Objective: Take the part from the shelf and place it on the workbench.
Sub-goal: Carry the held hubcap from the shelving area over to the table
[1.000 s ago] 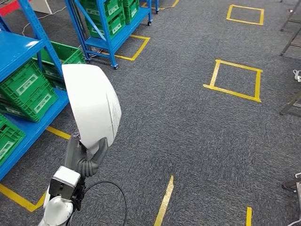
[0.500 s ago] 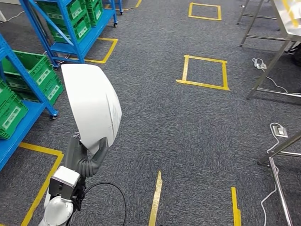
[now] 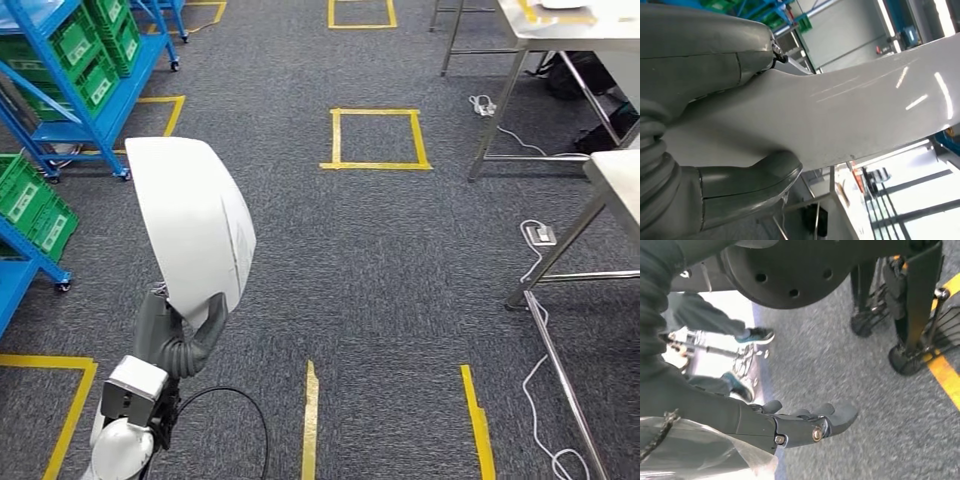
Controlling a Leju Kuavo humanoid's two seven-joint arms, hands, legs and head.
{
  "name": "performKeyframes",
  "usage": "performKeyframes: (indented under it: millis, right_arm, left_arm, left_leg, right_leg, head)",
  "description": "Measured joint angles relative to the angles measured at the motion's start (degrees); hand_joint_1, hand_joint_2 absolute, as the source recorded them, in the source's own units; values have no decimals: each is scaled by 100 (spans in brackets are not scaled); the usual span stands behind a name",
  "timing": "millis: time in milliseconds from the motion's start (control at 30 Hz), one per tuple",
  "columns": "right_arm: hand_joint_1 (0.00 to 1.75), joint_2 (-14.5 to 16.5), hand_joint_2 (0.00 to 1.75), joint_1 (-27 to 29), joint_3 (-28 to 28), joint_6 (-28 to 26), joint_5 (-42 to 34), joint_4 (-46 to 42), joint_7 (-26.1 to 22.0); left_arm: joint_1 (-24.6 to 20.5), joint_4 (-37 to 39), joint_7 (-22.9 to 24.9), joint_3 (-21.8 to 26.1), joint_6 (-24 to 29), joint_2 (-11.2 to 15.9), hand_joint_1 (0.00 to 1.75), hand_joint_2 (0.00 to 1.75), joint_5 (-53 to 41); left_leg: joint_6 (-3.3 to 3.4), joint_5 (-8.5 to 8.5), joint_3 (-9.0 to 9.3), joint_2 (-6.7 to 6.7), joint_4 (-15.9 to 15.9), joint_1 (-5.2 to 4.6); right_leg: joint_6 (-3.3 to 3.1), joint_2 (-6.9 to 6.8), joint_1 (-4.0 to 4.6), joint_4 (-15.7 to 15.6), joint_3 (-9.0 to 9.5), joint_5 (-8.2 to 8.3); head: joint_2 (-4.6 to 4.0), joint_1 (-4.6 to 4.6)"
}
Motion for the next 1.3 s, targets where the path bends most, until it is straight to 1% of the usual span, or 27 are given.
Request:
performKeyframes:
  millis: [33,67,100,133,167,200,233,300,333,400,433,500,533,567,600,633,667,700,733,800,833,867,933,1000,1200,1267,1300]
  right_arm:
    - [0,0,175,2,0,0,7,0,-1]
    - [0,0,175,6,1,-1,36,0,-1]
    - [0,4,175,11,3,-1,90,-2,-1]
    - [0,18,175,16,6,-1,159,-12,-1]
    - [0,38,175,19,9,3,230,-28,-1]
    - [0,64,175,23,11,8,280,-55,-1]
    - [0,88,175,31,13,17,309,-86,-1]
    - [0,114,175,69,13,37,336,-144,0]
    - [0,122,175,89,14,44,345,-169,1]
    - [0,139,175,96,15,49,361,-211,2]
    - [0,147,175,88,16,51,365,-226,2]
    - [0,154,175,86,17,58,370,-247,1]
    - [0,156,175,100,17,67,371,-260,1]
    - [0,159,175,121,17,80,372,-279,1]
    - [0,161,175,141,17,98,373,-305,1]
    - [0,166,175,157,17,118,374,-336,1]
    - [0,171,175,162,17,136,375,-367,1]
    - [0,182,175,159,18,149,376,-393,1]
    - [0,195,175,155,19,157,376,-414,1]
    - [0,219,175,156,20,166,377,-448,1]
    - [0,225,175,166,20,167,378,-468,3]
    - [0,228,175,174,20,167,379,-487,6]
    - [0,231,175,172,20,164,380,-519,9]
    - [0,232,175,161,20,162,380,-529,8]
    - [0,232,175,160,20,162,380,-530,7]
    - [0,233,175,158,21,162,380,-532,1]
    - [0,234,175,157,21,163,380,-537,-6]
  left_arm:
    - [4,1,3,1,0,4,175,175,-10]
    - [3,1,23,0,0,6,175,175,-50]
    - [2,1,65,-2,1,8,175,175,-124]
    - [1,1,115,-4,3,11,175,175,-218]
    - [0,1,167,-8,7,14,175,175,-312]
    - [0,1,207,-15,12,17,175,175,-384]
    - [0,1,225,-26,18,20,175,175,-425]
    - [-5,2,241,-52,26,18,175,175,-460]
    - [-7,3,243,-64,28,15,175,175,-467]
    - [-7,3,243,-81,32,5,175,175,-471]
    - [-1,3,243,-86,34,5,175,175,-472]
    - [12,4,243,-92,37,7,175,175,-472]
    - [17,4,243,-93,37,8,175,175,-472]
    - [18,5,243,-95,37,8,175,175,-472]
    - [19,5,243,-97,38,8,175,175,-472]
    - [18,5,243,-97,38,8,175,175,-472]
    - [18,5,243,-97,39,8,175,175,-472]
    - [18,5,244,-97,40,9,175,175,-472]
    - [17,5,246,-98,41,10,175,175,-473]
    - [14,5,249,-102,43,14,175,175,-474]
    - [10,5,251,-104,43,16,175,175,-475]
    - [6,6,252,-106,45,19,175,175,-475]
    - [3,8,256,-107,47,23,175,175,-475]
    - [6,8,256,-107,49,25,175,175,-474]
    - [8,8,256,-107,48,26,175,175,-474]
    - [13,9,257,-107,48,27,175,175,-475]
    - [19,10,258,-107,49,33,175,175,-475]
  left_leg:
    - [10,18,-82,-9,143,-3]
    - [29,159,-53,-22,41,-6]
    - [57,382,78,-66,-274,-9]
    - [94,610,260,-187,-691,-11]
    - [130,755,433,-326,-1095,-6]
    - [152,826,555,-437,-1378,-9]
    - [175,826,615,-505,-1536,-14]
    - [210,808,660,-417,-1617,-22]
    - [239,811,695,-356,-1641,-16]
    - [279,802,770,-214,-1660,0]
    - [289,781,792,-140,-1662,-6]
    - [286,724,833,10,-1661,-15]
    - [276,685,870,83,-1661,-15]
    - [263,639,924,151,-1661,-14]
    - [247,583,995,218,-1661,-13]
    - [225,516,1075,284,-1662,-12]
    - [195,449,1147,349,-1664,-16]
    - [158,382,1204,414,-1676,-25]
    - [117,320,1260,477,-1699,-32]
    - [30,301,1349,549,-1658,-30]
    - [-3,347,1343,509,-1521,-12]
    - [-29,423,1255,400,-1268,6]
    - [-52,481,897,135,-630,30]
    - [-58,450,680,30,-304,33]
    - [-59,426,651,26,-268,32]
    - [-60,357,578,19,-184,32]
    - [-58,207,468,15,-90,30]
  right_leg:
    - [-5,78,9,1,3,-3]
    - [-8,162,16,2,11,-9]
    - [-8,246,19,4,23,-16]
    - [-4,323,16,6,31,-24]
    - [11,395,23,18,30,-34]
    - [39,456,19,21,18,-37]
    - [80,515,13,37,6,-20]
    - [159,590,1,75,-27,25]
    - [184,548,5,130,-54,18]
    - [215,295,19,471,-261,-163]
    - [235,137,20,810,-464,-315]
    - [290,-23,-5,1534,-934,-554]
    - [315,-50,-24,1701,-1079,-551]
    - [329,-72,-41,1649,-1109,-440]
    - [329,-114,-55,1375,-1019,-238]
    - [317,-213,-61,971,-859,-2]
    - [296,-334,-41,615,-714,127]
    - [253,-447,-15,362,-585,170]
    - [206,-515,17,241,-516,158]
    - [97,-441,43,225,-430,78]
    - [54,-370,37,207,-371,78]
    - [15,-304,25,192,-294,46]
    - [-41,-189,12,172,-146,-38]
    - [-58,-128,10,169,-95,-84]
    - [-60,-118,10,169,-89,-90]
    - [-65,-94,10,169,-70,-107]
    - [-71,-50,14,169,-35,-136]
  head:
    - [0,1]
    - [0,1]
    - [0,1]
    - [0,2]
    - [0,3]
    - [0,5]
    - [0,4]
    - [0,4]
    - [0,9]
    - [0,53]
    - [0,76]
    - [0,92]
    - [0,92]
    - [0,94]
    - [0,94]
    - [0,96]
    - [0,95]
    - [0,92]
    - [0,87]
    - [0,80]
    - [0,75]
    - [-1,72]
    - [-1,61]
    - [0,58]
    - [-1,55]
    - [-1,44]
    - [-1,42]
